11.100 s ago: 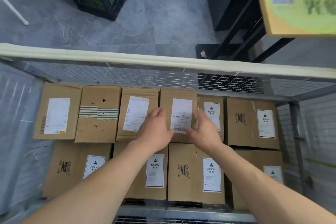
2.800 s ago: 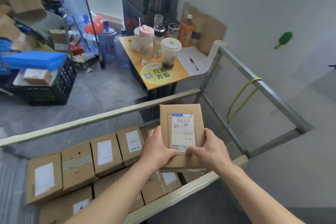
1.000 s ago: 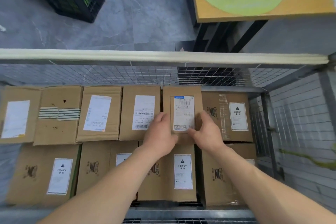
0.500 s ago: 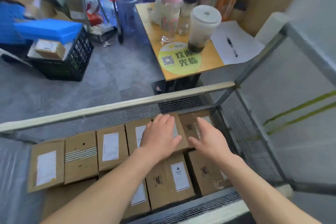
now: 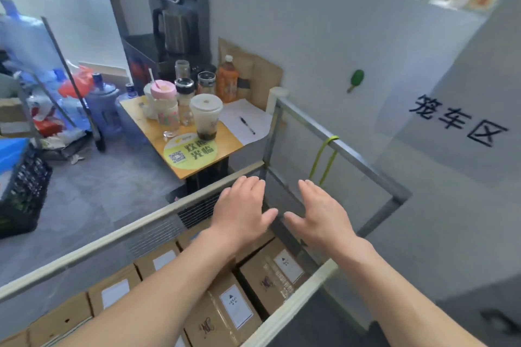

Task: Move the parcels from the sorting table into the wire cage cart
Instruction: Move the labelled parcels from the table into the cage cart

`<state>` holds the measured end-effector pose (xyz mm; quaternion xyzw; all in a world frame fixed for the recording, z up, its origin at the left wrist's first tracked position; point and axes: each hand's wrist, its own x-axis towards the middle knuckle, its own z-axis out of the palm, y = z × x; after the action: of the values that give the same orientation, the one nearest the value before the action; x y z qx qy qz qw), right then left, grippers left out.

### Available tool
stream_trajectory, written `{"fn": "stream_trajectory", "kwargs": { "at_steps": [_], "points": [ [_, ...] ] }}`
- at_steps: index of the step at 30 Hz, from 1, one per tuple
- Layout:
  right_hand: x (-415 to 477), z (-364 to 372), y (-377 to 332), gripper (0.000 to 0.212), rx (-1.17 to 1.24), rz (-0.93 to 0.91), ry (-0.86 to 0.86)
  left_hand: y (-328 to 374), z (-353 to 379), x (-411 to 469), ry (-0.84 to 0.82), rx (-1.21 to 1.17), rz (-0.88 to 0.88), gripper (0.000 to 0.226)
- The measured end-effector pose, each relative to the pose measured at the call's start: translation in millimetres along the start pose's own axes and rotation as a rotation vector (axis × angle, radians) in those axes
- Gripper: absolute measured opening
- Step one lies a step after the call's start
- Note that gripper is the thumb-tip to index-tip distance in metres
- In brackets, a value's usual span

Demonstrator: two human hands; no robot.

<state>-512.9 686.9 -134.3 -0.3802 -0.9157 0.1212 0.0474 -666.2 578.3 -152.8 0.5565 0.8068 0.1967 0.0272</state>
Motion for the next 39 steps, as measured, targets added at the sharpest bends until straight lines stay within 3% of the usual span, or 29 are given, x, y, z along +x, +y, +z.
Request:
{"fn": "stream_trajectory", "kwargs": {
  "at_steps": [7,13,24,32,39],
  "points": [
    [-87.4,-47.8,47.8,0.06,-0.065,0.144,0.062,87.9,-14.0,-26.0,0.016,0.047,0.153,0.067],
    [-161.4,-81.7,86.0,0.06,-0.096,0.245,0.108,167.5,-19.8,-56.6,0.054,0.051,0.275,0.064],
    [-273.5,-133.1,138.2,0.063,-0.145,0.534,0.219,273.5,-8.3,-74.0,-0.024,0.016,0.503,0.069],
    [-350.1,-142.4,143.8,0.081,-0.181,0.812,0.246,324.5,2.1,-97.2,-0.114,-0.057,0.731,0.073],
    [-422.9,-137.6,124.0,0.077,-0.212,1.031,0.286,363.0,9.4,-133.8,-0.205,-0.156,0.947,0.078]
  ]
}}
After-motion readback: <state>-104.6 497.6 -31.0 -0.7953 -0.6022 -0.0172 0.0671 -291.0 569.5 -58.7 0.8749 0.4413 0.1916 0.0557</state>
